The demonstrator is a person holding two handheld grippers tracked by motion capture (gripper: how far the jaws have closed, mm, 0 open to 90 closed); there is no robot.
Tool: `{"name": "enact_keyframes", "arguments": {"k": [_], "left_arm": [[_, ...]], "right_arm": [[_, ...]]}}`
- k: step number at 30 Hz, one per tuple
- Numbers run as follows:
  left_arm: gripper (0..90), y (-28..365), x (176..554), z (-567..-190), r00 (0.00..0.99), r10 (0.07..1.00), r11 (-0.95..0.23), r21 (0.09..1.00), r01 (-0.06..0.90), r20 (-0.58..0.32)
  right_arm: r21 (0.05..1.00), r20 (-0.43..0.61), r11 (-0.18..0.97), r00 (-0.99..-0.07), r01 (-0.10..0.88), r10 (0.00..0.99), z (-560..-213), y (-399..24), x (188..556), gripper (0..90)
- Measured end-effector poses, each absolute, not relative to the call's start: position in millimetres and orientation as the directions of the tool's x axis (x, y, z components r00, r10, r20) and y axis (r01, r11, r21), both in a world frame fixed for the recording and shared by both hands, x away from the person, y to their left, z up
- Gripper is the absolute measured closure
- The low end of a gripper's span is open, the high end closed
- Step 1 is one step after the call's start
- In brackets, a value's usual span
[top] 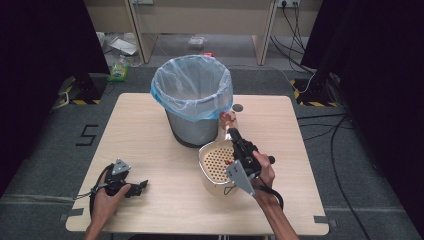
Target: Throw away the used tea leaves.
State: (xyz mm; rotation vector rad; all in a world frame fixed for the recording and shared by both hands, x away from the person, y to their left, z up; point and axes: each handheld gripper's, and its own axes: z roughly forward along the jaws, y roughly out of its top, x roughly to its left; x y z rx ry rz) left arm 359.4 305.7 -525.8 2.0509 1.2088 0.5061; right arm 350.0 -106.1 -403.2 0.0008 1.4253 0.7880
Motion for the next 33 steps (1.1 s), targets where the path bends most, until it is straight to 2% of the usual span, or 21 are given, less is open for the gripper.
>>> {"name": "enact_keyframes", "arguments": {"k": [2,4,10,12,13,14,23,24,25,27,29,30,33], "left_arm": [[0.0,305,359,-526,0.489,0.872,-0.330,0.729,0.599,-0.008],[0.0,305,359,-525,0.490,0.872,-0.333,0.729,0.598,-0.004],[0.0,306,359,-526,0.489,0.872,-0.326,0.729,0.602,-0.014],[0.0,305,359,-525,0.491,0.871,-0.333,0.730,0.597,-0.004],[0.0,305,359,-525,0.490,0.872,-0.332,0.729,0.599,-0.005],[0.0,305,359,-526,0.489,0.872,-0.327,0.729,0.601,-0.012],[0.0,306,359,-525,0.492,0.871,-0.336,0.727,0.599,-0.002],[0.0,306,359,-525,0.492,0.871,-0.336,0.727,0.599,-0.002],[0.0,306,359,-526,0.490,0.872,-0.330,0.728,0.601,-0.010],[0.0,306,360,-526,0.489,0.872,-0.321,0.726,0.608,-0.023],[0.0,306,359,-526,0.489,0.872,-0.326,0.729,0.602,-0.013],[0.0,305,359,-526,0.488,0.873,-0.326,0.729,0.601,-0.013],[0.0,306,360,-526,0.489,0.872,-0.323,0.728,0.605,-0.020]], "right_arm": [[0.498,-0.854,0.742,-0.107,-0.448,0.509,-405,-105,354,87.6],[0.485,-0.865,0.760,-0.111,-0.433,0.489,-409,-102,356,87.6],[0.427,-0.885,0.760,-0.054,-0.491,0.462,-406,-95,347,87.6],[0.357,-0.909,0.771,-0.007,-0.528,0.416,-405,-96,343,87.6],[0.411,-0.892,0.764,-0.048,-0.497,0.449,-407,-97,346,87.6],[0.418,-0.890,0.767,-0.049,-0.488,0.453,-408,-97,346,87.6],[0.374,-0.907,0.784,-0.021,-0.496,0.420,-413,-102,352,87.6],[0.374,-0.907,0.784,-0.021,-0.496,0.420,-413,-102,352,87.6],[0.415,-0.890,0.771,-0.040,-0.483,0.453,-412,-105,352,87.6],[0.382,-0.902,0.777,-0.018,-0.500,0.432,-409,-103,347,87.6],[0.399,-0.890,0.765,-0.014,-0.506,0.455,-407,-103,347,87.6],[0.355,-0.905,0.772,0.014,-0.528,0.426,-404,-102,346,87.6],[0.350,-0.909,0.774,0.009,-0.528,0.416,-407,-98,347,87.6]]}}
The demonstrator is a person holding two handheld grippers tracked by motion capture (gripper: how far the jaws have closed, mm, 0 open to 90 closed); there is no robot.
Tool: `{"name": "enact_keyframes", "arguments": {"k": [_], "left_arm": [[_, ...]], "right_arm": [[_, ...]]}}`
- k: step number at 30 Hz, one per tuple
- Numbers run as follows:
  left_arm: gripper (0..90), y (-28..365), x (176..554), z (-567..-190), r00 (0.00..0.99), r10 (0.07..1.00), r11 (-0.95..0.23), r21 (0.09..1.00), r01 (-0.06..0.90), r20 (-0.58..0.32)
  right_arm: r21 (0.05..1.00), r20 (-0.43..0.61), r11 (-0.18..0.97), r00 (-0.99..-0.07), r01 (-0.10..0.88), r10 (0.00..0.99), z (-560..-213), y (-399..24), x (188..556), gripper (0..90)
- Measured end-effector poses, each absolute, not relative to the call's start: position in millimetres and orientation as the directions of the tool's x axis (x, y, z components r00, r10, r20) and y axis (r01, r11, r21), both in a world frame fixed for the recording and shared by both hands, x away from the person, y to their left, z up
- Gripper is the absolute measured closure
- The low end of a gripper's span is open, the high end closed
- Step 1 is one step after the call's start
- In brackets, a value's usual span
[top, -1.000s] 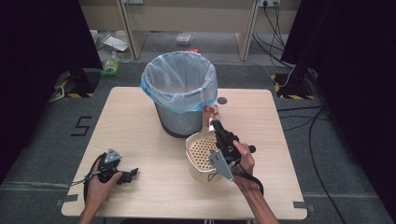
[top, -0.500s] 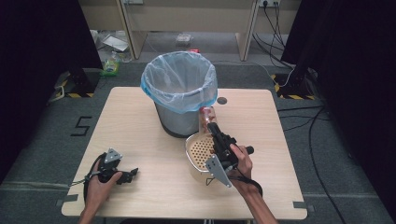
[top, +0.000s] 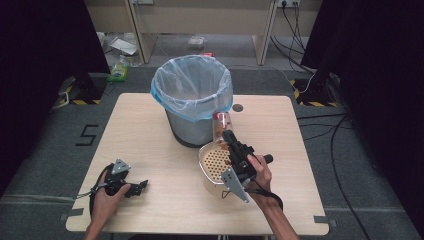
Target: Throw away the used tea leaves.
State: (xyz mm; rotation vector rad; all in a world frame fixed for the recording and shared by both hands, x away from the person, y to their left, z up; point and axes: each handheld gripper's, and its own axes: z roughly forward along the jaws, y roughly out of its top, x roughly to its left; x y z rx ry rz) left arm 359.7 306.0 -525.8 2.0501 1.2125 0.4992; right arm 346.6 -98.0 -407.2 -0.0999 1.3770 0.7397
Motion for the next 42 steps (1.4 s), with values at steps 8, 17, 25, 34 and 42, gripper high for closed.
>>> {"name": "enact_keyframes", "arguments": {"k": [8,17,25,34,42], "left_arm": [[0.0,306,360,-526,0.488,0.873,-0.320,0.727,0.607,-0.024],[0.0,306,359,-526,0.489,0.872,-0.326,0.727,0.605,-0.017],[0.0,306,360,-526,0.489,0.872,-0.324,0.727,0.606,-0.019],[0.0,306,360,-526,0.489,0.872,-0.322,0.726,0.607,-0.022],[0.0,306,360,-526,0.489,0.872,-0.323,0.725,0.609,-0.022]], "right_arm": [[0.330,-0.918,0.780,0.011,-0.532,0.396,-409,-95,346,87.5],[0.331,-0.913,0.789,0.034,-0.517,0.406,-405,-99,347,87.4],[0.535,-0.829,0.719,-0.111,-0.444,0.549,-396,-111,356,87.4],[0.736,-0.677,0.612,-0.267,-0.291,0.686,-387,-133,374,87.2],[0.850,-0.525,0.502,-0.340,-0.160,0.780,-384,-153,393,87.1]]}}
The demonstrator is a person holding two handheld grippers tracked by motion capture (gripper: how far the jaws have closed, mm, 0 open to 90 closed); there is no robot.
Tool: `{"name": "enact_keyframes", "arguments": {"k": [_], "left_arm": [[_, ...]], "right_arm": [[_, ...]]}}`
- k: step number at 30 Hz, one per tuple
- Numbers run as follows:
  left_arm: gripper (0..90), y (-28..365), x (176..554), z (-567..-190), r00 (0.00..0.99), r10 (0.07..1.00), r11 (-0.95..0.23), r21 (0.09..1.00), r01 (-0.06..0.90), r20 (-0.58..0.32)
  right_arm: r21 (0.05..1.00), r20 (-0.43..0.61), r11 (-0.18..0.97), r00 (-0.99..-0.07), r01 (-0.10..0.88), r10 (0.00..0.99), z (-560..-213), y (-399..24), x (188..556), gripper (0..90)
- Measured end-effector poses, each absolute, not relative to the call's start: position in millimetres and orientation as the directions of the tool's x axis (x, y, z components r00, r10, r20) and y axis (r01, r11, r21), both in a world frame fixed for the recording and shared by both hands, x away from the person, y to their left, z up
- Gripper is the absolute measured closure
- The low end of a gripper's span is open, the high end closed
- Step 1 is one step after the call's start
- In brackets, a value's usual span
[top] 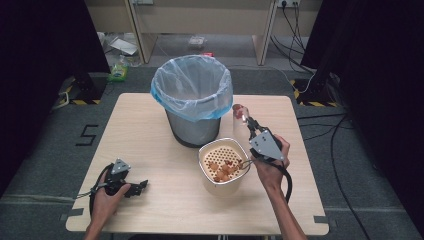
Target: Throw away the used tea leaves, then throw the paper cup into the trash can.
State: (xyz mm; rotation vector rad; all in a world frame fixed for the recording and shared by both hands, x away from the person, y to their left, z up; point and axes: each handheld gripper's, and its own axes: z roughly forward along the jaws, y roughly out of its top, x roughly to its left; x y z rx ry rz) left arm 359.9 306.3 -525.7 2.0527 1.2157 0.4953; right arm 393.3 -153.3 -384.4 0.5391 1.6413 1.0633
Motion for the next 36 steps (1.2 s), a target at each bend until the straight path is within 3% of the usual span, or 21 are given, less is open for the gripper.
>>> {"name": "enact_keyframes", "arguments": {"k": [12,36], "left_arm": [[0.0,306,360,-526,0.489,0.872,-0.323,0.724,0.609,-0.022],[0.0,306,360,-526,0.487,0.873,-0.321,0.726,0.607,-0.021]], "right_arm": [[0.927,-0.359,0.373,-0.401,-0.048,0.843,-375,-164,416,87.0],[0.930,-0.351,0.368,-0.356,-0.021,0.866,-310,-175,450,86.9]]}}
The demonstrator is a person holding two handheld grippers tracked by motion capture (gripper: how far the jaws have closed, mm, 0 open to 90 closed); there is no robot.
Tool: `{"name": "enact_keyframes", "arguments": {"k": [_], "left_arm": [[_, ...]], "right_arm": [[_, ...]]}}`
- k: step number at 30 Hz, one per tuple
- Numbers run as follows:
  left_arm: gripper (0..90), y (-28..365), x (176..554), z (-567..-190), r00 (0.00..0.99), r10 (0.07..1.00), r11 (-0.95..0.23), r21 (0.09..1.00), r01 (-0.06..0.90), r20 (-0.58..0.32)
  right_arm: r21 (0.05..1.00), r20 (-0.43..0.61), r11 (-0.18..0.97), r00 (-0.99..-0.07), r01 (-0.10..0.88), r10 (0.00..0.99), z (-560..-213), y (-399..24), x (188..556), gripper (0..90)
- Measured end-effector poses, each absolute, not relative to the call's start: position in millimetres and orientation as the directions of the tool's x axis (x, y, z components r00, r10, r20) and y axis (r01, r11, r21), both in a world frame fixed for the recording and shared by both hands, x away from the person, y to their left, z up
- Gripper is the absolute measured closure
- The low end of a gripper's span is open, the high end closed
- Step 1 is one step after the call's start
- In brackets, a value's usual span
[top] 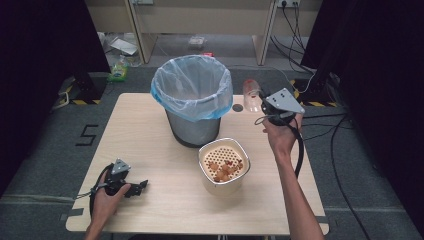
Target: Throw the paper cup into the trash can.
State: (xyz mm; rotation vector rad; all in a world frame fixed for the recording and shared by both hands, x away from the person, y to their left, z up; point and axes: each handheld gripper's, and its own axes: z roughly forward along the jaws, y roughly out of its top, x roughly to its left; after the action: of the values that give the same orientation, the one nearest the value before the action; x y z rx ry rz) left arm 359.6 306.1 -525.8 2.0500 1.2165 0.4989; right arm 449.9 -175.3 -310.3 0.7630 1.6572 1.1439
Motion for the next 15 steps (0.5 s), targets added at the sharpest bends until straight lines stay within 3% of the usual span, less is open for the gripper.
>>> {"name": "enact_keyframes", "arguments": {"k": [15], "left_arm": [[0.0,306,359,-526,0.486,0.874,-0.322,0.727,0.607,-0.019]], "right_arm": [[0.924,-0.371,0.377,-0.362,-0.056,0.855,-263,-166,462,86.9]]}}
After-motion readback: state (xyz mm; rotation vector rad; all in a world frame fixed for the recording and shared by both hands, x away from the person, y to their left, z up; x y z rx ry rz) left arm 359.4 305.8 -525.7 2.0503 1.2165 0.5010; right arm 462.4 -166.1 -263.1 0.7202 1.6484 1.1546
